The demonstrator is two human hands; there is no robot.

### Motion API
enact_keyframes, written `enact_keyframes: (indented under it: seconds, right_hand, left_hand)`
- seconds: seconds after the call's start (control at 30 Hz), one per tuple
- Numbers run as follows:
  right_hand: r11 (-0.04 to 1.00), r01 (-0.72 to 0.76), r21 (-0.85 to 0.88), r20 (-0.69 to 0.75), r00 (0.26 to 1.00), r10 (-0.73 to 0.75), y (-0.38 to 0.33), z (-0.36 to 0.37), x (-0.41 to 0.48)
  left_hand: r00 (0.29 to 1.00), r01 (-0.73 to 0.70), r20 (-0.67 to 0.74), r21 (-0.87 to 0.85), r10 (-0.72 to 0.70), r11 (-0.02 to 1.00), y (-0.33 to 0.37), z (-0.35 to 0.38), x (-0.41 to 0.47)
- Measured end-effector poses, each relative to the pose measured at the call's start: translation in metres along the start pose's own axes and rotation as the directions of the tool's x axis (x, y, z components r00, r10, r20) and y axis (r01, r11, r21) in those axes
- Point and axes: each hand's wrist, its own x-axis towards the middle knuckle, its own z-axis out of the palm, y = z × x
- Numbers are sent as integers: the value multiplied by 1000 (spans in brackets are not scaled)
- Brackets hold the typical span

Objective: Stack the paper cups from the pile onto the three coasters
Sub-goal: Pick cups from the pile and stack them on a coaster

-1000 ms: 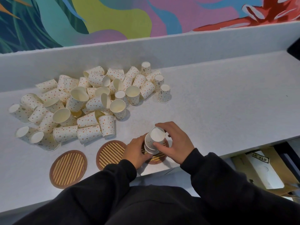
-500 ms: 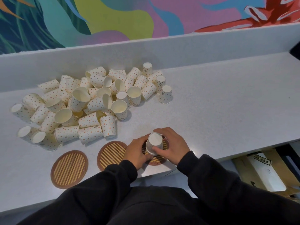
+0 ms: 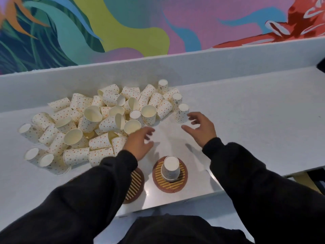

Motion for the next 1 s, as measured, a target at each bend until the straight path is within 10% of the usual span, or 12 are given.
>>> enact_keyframes:
  seconds: [0.17, 0.37, 0.73, 1.0]
  right_hand:
    - [995, -81, -61, -74, 994, 76, 3, 19, 65]
    - [984, -143, -103, 15, 989, 146, 14, 44, 100]
    - [976, -213, -43, -11, 977, 213, 21, 45, 84]
    - [931, -211, 297, -29, 973, 229, 6, 9, 33]
  left_hand:
    - [968, -235, 53, 522, 244, 820, 16, -29, 88]
    - [959, -260, 278, 795, 52, 548, 4, -23, 142]
    - [889, -440, 429, 696, 163, 567, 9, -26, 140]
    - [974, -181, 127, -71, 189, 981, 47, -55, 76]
